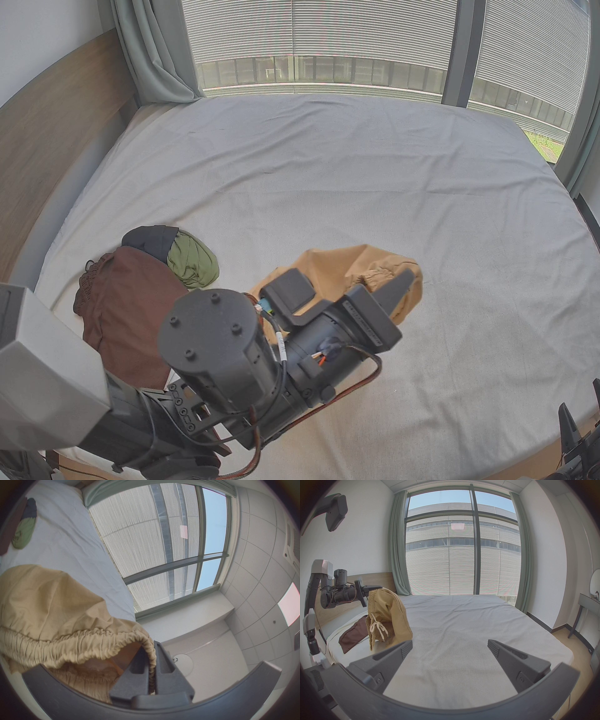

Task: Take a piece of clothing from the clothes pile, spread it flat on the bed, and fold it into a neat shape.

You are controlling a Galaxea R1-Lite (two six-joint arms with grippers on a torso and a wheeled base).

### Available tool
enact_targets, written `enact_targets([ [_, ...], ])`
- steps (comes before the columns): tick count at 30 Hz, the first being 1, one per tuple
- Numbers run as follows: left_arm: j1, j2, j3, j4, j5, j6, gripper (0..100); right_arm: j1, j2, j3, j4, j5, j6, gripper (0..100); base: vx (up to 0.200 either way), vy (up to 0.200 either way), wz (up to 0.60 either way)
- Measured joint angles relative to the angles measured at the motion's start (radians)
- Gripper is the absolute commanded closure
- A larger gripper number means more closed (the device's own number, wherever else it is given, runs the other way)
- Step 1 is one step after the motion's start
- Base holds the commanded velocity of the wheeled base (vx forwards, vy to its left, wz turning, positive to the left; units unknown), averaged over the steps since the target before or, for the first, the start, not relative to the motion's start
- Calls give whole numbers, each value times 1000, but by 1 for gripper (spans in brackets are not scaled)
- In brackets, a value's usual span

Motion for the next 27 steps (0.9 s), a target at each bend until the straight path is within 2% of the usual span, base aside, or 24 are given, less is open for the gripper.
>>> enact_targets([
  [11,-66,-10,-139,36,-68,-33,100,0,0,0,0,0,0,0,0,0,0],
  [18,-98,-75,-261,147,-74,-83,100,1,0,0,0,0,0,0,0,0,0],
  [23,-111,-131,-317,149,-68,-137,100,0,0,0,0,0,0,0,0,0,0],
  [27,-93,-161,-306,151,-64,-164,100,0,0,0,0,0,0,0,0,0,0],
])
